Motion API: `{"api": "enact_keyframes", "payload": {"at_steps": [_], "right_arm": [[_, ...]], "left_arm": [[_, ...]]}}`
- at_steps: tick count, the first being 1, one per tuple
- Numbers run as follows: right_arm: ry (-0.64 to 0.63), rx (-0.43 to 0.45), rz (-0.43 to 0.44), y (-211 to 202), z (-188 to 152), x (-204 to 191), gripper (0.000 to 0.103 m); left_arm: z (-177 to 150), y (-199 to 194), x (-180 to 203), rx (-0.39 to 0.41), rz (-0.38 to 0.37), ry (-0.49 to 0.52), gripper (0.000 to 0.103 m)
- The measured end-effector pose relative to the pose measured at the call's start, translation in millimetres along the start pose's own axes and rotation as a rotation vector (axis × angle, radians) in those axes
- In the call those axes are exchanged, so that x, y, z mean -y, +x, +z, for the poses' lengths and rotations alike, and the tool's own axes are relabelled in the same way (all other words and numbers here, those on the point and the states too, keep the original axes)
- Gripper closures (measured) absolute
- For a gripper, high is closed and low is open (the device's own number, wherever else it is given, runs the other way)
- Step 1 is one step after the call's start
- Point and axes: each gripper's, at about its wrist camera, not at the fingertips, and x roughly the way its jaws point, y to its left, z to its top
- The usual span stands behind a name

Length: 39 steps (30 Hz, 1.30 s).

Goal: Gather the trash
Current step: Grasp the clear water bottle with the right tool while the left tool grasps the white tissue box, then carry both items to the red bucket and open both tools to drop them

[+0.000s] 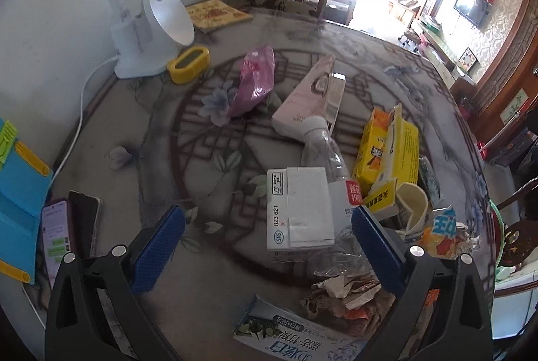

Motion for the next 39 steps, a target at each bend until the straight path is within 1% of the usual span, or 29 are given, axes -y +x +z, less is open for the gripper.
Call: {"api": "enact_keyframes", "payload": {"at_steps": [2,3,4,5,6,7,8,9,11,12,13,16,17,19,21,24,25,26,29,30,31,35,37,39], "right_arm": [[-0.007,-0.026,0.0,9,-2,-5,0.003],[-0.019,-0.041,0.003,14,-3,-9,0.003],[-0.032,-0.057,0.012,19,-5,-13,0.003],[-0.045,-0.07,0.023,22,-6,-17,0.003],[-0.061,-0.084,0.04,27,-7,-22,0.003],[-0.082,-0.1,0.063,32,-8,-31,0.003],[-0.097,-0.111,0.081,36,-9,-36,0.003],[-0.118,-0.127,0.104,42,-10,-46,0.003],[-0.154,-0.158,0.132,53,-11,-62,0.01],[-0.177,-0.177,0.141,59,-12,-71,0.017],[-0.207,-0.203,0.151,67,-14,-84,0.021],[-0.274,-0.276,0.188,88,-23,-114,0.029],[-0.29,-0.301,0.198,95,-28,-122,0.03],[-0.332,-0.364,0.212,112,-39,-141,0.036],[-0.371,-0.413,0.189,126,-51,-155,0.038],[-0.389,-0.464,0.133,146,-64,-163,0.038],[-0.401,-0.468,0.121,148,-67,-165,0.038],[-0.439,-0.456,0.105,148,-69,-171,0.038],[-0.531,-0.47,0.083,154,-79,-189,0.04],[-0.564,-0.473,0.069,156,-83,-194,0.051],[-0.578,-0.484,0.069,158,-86,-197,0.054],[-0.558,-0.49,0.105,159,-85,-195,0.057],[-0.509,-0.463,0.154,148,-76,-191,0.058],[-0.472,-0.414,0.185,130,-65,-190,0.058]], "left_arm": [[0,13,-3,-0.022,-0.018,-0.003,0.01],[0,18,-5,-0.03,-0.028,-0.002,0.015],[1,24,-7,-0.042,-0.042,-0.003,0.023],[5,30,-7,-0.057,-0.058,-0.005,0.027],[6,35,-10,-0.068,-0.075,-0.009,0.042],[6,39,-13,-0.077,-0.093,-0.013,0.061],[7,42,-15,-0.082,-0.112,-0.018,0.065],[10,44,-18,-0.077,-0.137,-0.034,0.066],[13,41,-27,-0.051,-0.141,-0.05,0.067],[16,37,-33,-0.026,-0.138,-0.06,0.067],[18,35,-38,-0.003,-0.133,-0.067,0.067],[28,23,-58,0.061,-0.116,-0.096,0.067],[32,20,-64,0.076,-0.112,-0.104,0.067],[38,15,-75,0.098,-0.112,-0.116,0.067],[42,12,-83,0.112,-0.109,-0.119,0.067],[45,10,-88,0.12,-0.117,-0.113,0.067],[45,8,-91,0.12,-0.122,-0.111,0.067],[46,7,-93,0.122,-0.126,-0.11,0.067],[46,6,-93,0.124,-0.14,-0.111,0.067],[47,6,-92,0.125,-0.144,-0.11,0.067],[44,3,-92,0.128,-0.145,-0.109,0.067],[42,-5,-91,0.14,-0.148,-0.104,0.067],[41,-10,-91,0.148,-0.151,-0.102,0.067],[41,-14,-88,0.155,-0.153,-0.095,0.067]]}}
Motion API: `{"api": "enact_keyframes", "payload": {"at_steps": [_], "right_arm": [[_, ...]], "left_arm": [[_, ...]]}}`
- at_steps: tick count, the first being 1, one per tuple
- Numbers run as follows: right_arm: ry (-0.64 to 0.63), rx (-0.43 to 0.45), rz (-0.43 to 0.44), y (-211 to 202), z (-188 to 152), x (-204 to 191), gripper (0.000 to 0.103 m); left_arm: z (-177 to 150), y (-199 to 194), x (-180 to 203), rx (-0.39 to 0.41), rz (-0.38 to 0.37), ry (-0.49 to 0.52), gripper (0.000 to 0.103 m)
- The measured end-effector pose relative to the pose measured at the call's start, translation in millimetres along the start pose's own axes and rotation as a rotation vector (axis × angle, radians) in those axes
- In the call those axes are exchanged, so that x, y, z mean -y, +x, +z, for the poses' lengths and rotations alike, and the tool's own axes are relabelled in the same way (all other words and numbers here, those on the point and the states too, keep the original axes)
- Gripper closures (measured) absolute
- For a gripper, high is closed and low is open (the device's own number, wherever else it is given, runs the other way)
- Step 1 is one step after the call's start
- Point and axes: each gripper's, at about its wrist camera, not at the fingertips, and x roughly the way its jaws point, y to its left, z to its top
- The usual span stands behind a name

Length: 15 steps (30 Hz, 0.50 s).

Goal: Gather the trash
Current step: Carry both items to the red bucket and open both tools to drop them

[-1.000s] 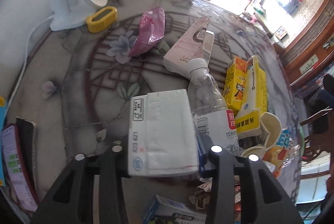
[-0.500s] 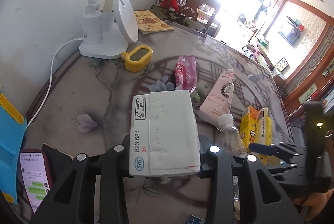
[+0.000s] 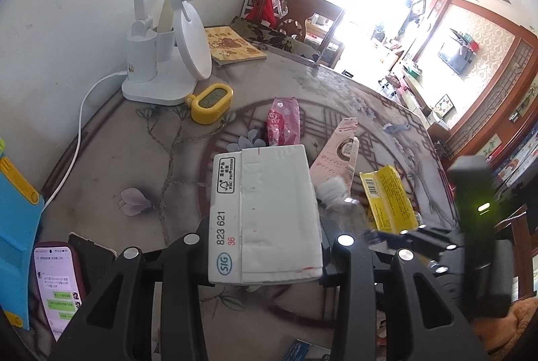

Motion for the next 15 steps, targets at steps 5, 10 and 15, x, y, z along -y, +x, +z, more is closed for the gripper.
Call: {"api": "enact_keyframes", "payload": {"at_steps": [5,10,15], "right_arm": [[0.078,0.176,0.026,-77,-11,19,0.058],[0.218,0.309,-0.01,-132,-44,72,0.058],[0.363,0.387,-0.096,-171,-94,147,0.058]], "left_arm": [[1,-5,25,0.005,-0.038,0.044,0.067],[-1,-10,74,0.011,-0.1,0.118,0.067],[-15,-12,143,0.006,-0.162,0.195,0.067]]}}
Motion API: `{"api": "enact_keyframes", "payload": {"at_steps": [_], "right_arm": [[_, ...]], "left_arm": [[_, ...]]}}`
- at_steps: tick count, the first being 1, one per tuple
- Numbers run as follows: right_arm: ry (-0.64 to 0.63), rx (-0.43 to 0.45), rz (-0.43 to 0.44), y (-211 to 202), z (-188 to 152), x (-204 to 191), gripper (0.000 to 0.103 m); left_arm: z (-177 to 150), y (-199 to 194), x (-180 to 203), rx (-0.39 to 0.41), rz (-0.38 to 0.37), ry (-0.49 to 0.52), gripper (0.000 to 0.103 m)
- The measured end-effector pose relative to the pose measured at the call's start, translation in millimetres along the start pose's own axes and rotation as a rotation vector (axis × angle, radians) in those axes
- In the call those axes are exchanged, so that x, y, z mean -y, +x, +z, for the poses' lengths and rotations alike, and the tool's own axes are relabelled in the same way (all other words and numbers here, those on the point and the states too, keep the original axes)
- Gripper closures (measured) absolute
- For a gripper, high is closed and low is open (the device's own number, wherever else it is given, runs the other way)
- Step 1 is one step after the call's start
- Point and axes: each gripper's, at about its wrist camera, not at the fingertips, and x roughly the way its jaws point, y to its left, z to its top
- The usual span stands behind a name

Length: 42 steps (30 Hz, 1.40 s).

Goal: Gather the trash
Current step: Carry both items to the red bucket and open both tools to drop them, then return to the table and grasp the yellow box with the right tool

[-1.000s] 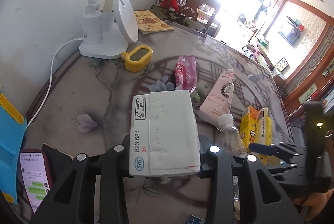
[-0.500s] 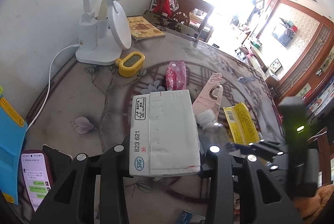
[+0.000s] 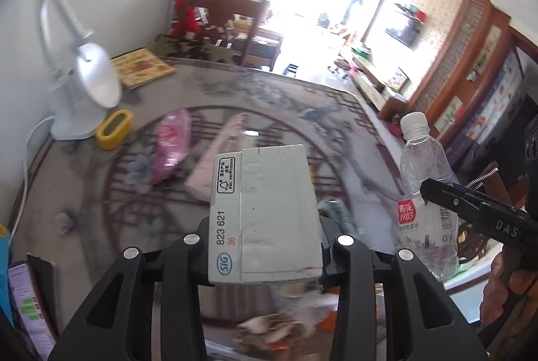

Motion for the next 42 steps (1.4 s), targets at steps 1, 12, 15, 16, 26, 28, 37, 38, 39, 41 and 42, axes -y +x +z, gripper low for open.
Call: {"api": "enact_keyframes", "payload": {"at_steps": [1,12,15,16,26,28,37,38,39,41,42], "right_arm": [[0.034,0.012,-0.03,-8,-3,25,0.058],[0.398,-0.069,-0.341,-40,-69,281,0.058],[0.434,-0.095,-0.372,-34,-87,321,0.057],[0.444,-0.099,-0.378,-34,-92,333,0.056],[0.509,-0.037,-0.439,-62,-112,383,0.031],[0.523,-0.006,-0.459,-78,-117,386,0.03],[0.537,0.057,-0.558,-128,-131,391,0.028],[0.542,0.061,-0.563,-131,-132,391,0.028],[0.551,0.067,-0.566,-135,-135,392,0.028],[0.558,0.071,-0.57,-140,-137,392,0.028],[0.559,0.072,-0.571,-142,-138,391,0.028]], "left_arm": [[0,5,18,-0.008,-0.017,0.011,0.067],[-24,60,206,-0.117,-0.219,0.179,0.067],[-29,73,241,-0.142,-0.252,0.215,0.067],[-31,79,252,-0.153,-0.262,0.226,0.067],[-46,134,344,-0.259,-0.379,0.349,0.067],[-50,147,362,-0.281,-0.406,0.371,0.067],[-70,188,442,-0.328,-0.514,0.476,0.065],[-70,192,447,-0.324,-0.512,0.458,0.06],[-71,195,448,-0.321,-0.508,0.416,0.042],[-73,199,444,-0.325,-0.491,0.369,0.027],[-73,199,444,-0.322,-0.484,0.374,0.027]]}}
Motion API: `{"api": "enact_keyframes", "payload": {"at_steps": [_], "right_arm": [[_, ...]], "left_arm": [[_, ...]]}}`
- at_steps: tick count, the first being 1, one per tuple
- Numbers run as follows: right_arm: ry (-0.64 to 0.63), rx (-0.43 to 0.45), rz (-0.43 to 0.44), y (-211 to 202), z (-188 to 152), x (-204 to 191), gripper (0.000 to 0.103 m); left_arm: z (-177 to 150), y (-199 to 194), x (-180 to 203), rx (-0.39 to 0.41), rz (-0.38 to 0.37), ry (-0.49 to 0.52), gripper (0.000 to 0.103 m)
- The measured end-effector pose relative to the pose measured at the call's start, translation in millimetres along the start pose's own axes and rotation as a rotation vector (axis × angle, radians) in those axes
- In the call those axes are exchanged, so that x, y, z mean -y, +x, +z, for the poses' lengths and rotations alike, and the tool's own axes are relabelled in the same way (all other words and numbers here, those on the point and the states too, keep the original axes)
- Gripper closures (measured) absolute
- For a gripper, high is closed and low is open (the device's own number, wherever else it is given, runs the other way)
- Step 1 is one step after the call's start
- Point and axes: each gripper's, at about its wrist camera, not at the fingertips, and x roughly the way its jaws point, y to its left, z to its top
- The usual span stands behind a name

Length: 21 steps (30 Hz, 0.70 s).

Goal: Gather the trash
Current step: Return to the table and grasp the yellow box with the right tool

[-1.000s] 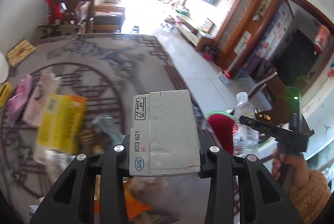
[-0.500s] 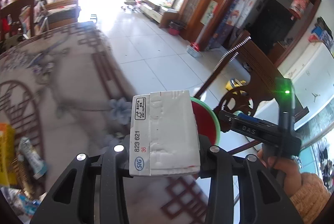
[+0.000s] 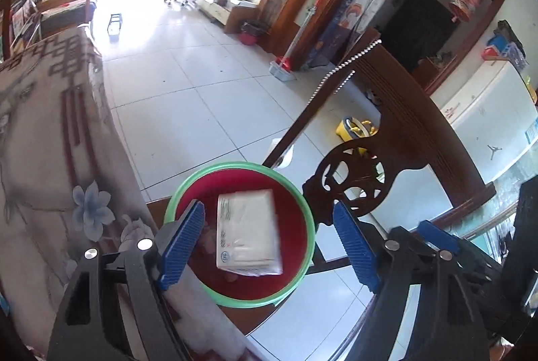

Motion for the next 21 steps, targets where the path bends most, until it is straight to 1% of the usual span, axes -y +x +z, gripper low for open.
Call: {"api": "enact_keyframes", "payload": {"at_steps": [3,5,9,12,15,19,21], "right_arm": [[-0.005,0.001,0.007,-3,-1,-3,0.028],[-0.012,0.004,0.024,-4,0,-10,0.028],[-0.064,0.022,0.082,-9,4,-38,0.028],[-0.111,0.027,0.135,-11,6,-66,0.027],[-0.169,0.017,0.205,-11,6,-105,0.027],[-0.262,0.003,0.305,-16,-5,-168,0.027],[-0.311,-0.007,0.356,-23,-15,-202,0.027]], "left_arm": [[-2,-11,3,0.012,0.025,0.053,0.027],[-4,-29,2,0.04,0.045,0.081,0.027],[-15,-73,-12,0.113,0.096,0.073,0.026],[-30,-113,-35,0.148,0.158,0.018,0.025],[-47,-152,-65,0.173,0.236,-0.052,0.025],[-76,-211,-113,0.206,0.38,-0.145,0.025],[-90,-236,-135,0.216,0.438,-0.19,0.025]]}}
